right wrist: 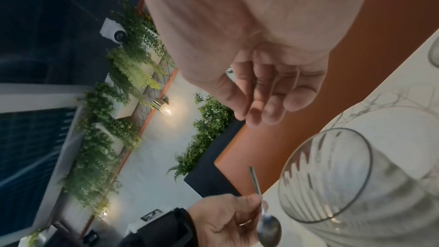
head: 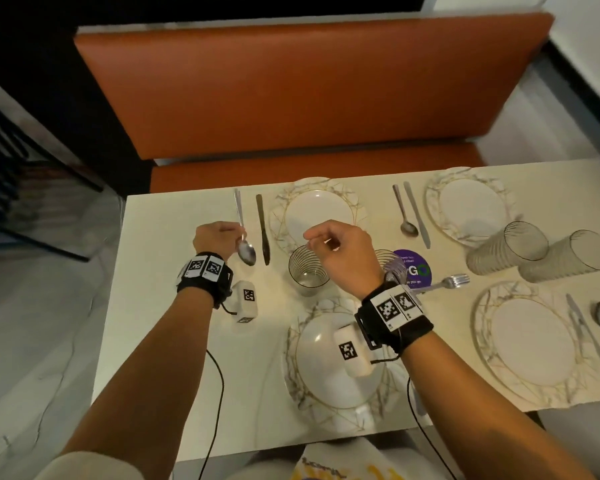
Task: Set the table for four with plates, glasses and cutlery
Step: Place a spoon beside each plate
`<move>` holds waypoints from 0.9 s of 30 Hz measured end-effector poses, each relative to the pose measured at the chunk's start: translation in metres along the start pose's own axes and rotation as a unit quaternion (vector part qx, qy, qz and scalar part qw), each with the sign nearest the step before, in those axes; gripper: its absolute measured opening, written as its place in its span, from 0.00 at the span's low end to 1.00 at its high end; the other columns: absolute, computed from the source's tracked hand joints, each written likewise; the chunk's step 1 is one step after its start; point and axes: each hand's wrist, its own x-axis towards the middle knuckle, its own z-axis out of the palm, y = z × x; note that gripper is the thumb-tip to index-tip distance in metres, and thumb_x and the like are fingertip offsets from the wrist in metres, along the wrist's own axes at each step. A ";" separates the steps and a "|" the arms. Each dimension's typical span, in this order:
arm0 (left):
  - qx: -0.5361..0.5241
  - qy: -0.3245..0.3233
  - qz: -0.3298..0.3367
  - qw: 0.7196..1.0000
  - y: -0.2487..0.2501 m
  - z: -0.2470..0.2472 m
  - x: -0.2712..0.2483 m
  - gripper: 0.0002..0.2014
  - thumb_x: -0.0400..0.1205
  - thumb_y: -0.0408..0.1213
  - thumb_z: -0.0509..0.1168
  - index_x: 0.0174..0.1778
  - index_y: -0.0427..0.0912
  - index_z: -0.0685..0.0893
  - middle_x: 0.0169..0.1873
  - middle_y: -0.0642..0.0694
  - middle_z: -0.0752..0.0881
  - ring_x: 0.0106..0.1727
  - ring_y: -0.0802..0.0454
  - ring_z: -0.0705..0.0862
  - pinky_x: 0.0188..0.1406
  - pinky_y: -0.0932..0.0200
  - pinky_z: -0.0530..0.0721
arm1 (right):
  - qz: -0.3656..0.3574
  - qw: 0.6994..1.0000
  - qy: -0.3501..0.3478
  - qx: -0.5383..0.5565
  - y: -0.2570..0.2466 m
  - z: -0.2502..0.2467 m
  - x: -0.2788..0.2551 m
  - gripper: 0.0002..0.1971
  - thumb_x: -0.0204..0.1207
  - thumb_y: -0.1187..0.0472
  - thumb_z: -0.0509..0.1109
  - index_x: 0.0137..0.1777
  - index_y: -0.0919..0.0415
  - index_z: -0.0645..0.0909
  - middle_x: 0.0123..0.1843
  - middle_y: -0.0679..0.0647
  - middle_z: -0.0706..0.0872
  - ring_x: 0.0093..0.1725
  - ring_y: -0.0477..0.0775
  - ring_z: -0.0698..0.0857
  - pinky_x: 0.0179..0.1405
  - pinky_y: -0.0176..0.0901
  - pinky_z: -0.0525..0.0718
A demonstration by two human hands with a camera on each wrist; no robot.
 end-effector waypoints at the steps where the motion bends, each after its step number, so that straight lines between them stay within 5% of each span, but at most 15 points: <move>1: 0.032 -0.001 -0.008 0.999 -0.006 0.005 0.009 0.14 0.77 0.32 0.78 0.28 0.53 0.92 0.41 0.48 0.96 0.51 0.42 0.94 0.59 0.46 0.93 | -0.004 1.000 0.003 -0.005 0.004 0.000 0.002 0.08 0.80 0.64 0.73 0.52 0.52 0.91 0.46 0.46 0.92 0.42 0.48 0.89 0.43 0.35 0.86; 4: 0.101 -0.019 -0.028 0.994 -0.013 0.020 0.029 0.12 0.80 0.33 0.75 0.32 0.52 0.92 0.46 0.49 0.96 0.54 0.44 0.93 0.62 0.49 0.91 | -0.013 1.000 0.012 -0.020 0.014 -0.001 0.005 0.08 0.80 0.65 0.72 0.51 0.52 0.91 0.45 0.45 0.92 0.40 0.48 0.89 0.41 0.34 0.86; 8: 0.204 -0.022 -0.024 0.978 -0.011 0.039 0.053 0.07 0.81 0.39 0.74 0.51 0.44 0.96 0.55 0.46 0.94 0.60 0.41 0.91 0.64 0.47 0.89 | -0.002 1.000 0.018 -0.020 0.023 -0.004 0.008 0.09 0.80 0.66 0.72 0.50 0.51 0.90 0.45 0.44 0.92 0.38 0.47 0.87 0.36 0.28 0.81; 11: 0.260 -0.053 -0.037 0.963 -0.001 0.045 0.053 0.12 0.77 0.47 0.80 0.50 0.44 0.91 0.53 0.48 0.91 0.60 0.43 0.90 0.62 0.53 0.89 | 0.006 0.999 0.025 -0.020 0.028 -0.006 0.010 0.09 0.80 0.66 0.71 0.49 0.52 0.90 0.44 0.44 0.92 0.38 0.48 0.87 0.34 0.28 0.79; 17: 0.373 -0.007 -0.009 0.928 0.013 0.051 0.057 0.10 0.84 0.37 0.71 0.49 0.33 0.90 0.49 0.40 0.90 0.56 0.40 0.90 0.34 0.57 0.77 | 0.016 0.999 0.022 -0.021 0.035 -0.011 0.017 0.10 0.81 0.67 0.71 0.50 0.51 0.89 0.43 0.44 0.92 0.38 0.47 0.87 0.35 0.27 0.78; 21: 0.402 -0.035 -0.010 0.915 0.019 0.053 0.056 0.10 0.85 0.37 0.71 0.52 0.31 0.90 0.56 0.39 0.88 0.62 0.39 0.89 0.58 0.52 0.88 | 0.022 0.999 0.021 -0.023 0.041 -0.014 0.020 0.09 0.81 0.66 0.71 0.51 0.52 0.89 0.42 0.44 0.91 0.38 0.44 0.86 0.36 0.29 0.79; 24: 0.400 -0.038 0.002 0.916 0.019 0.053 0.052 0.11 0.85 0.36 0.71 0.57 0.32 0.91 0.58 0.37 0.89 0.62 0.39 0.89 0.53 0.56 0.89 | 0.022 0.999 0.023 -0.025 0.044 -0.018 0.022 0.08 0.81 0.66 0.71 0.51 0.53 0.90 0.42 0.44 0.92 0.39 0.44 0.86 0.37 0.30 0.79; 27: 0.378 -0.022 -0.006 0.926 0.021 0.051 0.049 0.11 0.85 0.36 0.70 0.55 0.32 0.92 0.57 0.37 0.90 0.62 0.38 0.89 0.64 0.48 0.88 | 0.021 0.999 0.029 -0.021 0.046 -0.023 0.022 0.08 0.81 0.66 0.71 0.50 0.52 0.90 0.42 0.45 0.92 0.40 0.48 0.87 0.38 0.36 0.83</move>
